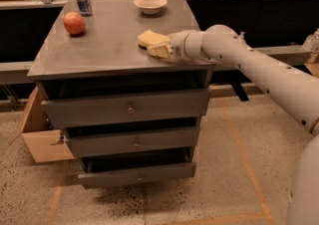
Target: Move sponge near paper bowl
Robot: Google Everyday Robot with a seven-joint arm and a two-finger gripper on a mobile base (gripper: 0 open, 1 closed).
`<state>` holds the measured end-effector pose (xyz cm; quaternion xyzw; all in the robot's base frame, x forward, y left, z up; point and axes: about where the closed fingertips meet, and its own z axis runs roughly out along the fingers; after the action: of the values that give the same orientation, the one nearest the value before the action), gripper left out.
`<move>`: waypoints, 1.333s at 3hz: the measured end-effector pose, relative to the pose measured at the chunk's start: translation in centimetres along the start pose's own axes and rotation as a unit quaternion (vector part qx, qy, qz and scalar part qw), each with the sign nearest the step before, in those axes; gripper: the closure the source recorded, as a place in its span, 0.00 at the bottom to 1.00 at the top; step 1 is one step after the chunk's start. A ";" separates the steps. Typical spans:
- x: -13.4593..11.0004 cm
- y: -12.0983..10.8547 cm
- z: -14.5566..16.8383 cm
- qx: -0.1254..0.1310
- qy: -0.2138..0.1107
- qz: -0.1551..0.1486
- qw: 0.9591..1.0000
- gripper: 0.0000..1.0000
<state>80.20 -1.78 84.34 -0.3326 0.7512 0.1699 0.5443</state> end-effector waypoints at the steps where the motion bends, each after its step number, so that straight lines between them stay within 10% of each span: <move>1: -1.7 -0.9 1.5 0.007 -0.009 -0.005 1.000 0.58; 3: -6.8 -7.9 4.5 0.076 -0.003 -0.007 0.997 1.00; 4: -6.5 -11.4 5.7 0.110 0.027 0.003 0.994 1.00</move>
Offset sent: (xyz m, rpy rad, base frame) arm 0.1196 -0.0283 0.0909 -0.0164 -0.1209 -0.1820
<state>93.25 -4.44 89.64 -0.2730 0.7809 0.0789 0.5562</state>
